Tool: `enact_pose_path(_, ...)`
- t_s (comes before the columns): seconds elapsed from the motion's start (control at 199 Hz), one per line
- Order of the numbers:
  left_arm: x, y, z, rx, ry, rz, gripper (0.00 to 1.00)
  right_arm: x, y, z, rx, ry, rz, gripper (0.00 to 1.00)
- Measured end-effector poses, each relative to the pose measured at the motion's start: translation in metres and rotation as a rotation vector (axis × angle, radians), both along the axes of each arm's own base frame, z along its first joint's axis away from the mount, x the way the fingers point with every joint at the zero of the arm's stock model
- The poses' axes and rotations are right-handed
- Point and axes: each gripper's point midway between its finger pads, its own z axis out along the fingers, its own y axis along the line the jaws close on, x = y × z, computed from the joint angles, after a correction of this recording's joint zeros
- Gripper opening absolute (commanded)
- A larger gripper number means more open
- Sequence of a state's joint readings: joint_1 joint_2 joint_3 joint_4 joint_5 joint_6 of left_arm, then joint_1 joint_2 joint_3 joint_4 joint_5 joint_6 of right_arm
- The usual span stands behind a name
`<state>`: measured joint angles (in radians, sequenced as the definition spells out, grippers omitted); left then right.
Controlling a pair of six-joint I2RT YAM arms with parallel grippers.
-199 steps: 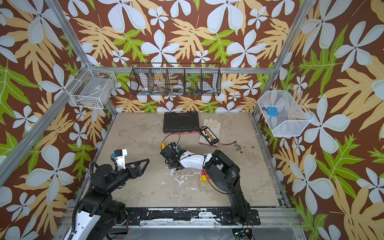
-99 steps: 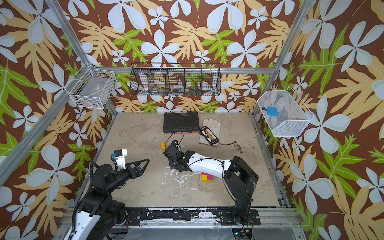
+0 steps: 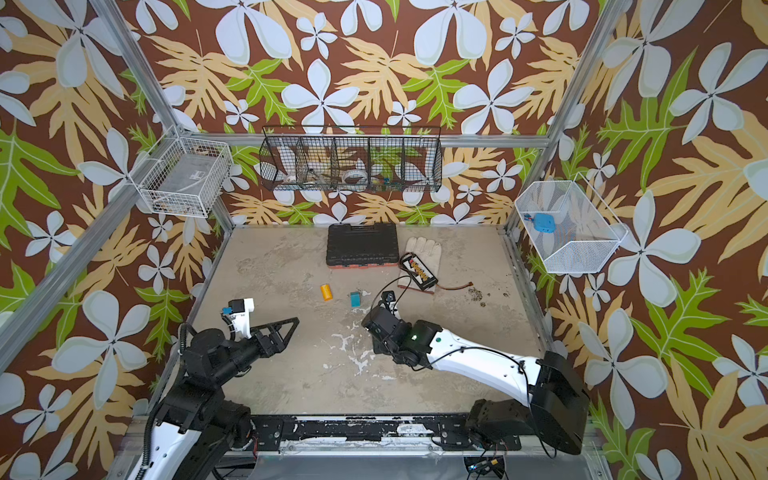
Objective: Build the wood block tower
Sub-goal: 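Lift the pink block and carry it toward the robot over the stack, then lower the pink block onto the stack beside the magenta block, open right gripper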
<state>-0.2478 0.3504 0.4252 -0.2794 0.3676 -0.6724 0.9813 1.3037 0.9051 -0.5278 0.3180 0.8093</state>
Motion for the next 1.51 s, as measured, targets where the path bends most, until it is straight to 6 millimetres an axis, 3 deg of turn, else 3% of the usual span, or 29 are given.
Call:
enact_pose_path(0.221,0.000,0.000,0.000,-0.003,0.000,0.001,1.00,-0.016,-0.024,-0.005,0.006,0.017,-0.035,0.23)
enact_pose_path(0.397,0.000,0.000,0.000,-0.003,0.001,0.001,1.00,-0.021,-0.032,-0.012,0.000,0.032,-0.049,0.22)
enact_pose_path(0.904,0.000,0.000,0.000,-0.003,0.000,0.001,1.00,-0.028,-0.038,-0.032,-0.026,0.079,-0.062,0.21)
enact_pose_path(1.507,0.000,0.000,0.000,-0.003,-0.001,0.002,1.00,-0.027,-0.047,-0.038,-0.066,0.074,-0.095,0.24)
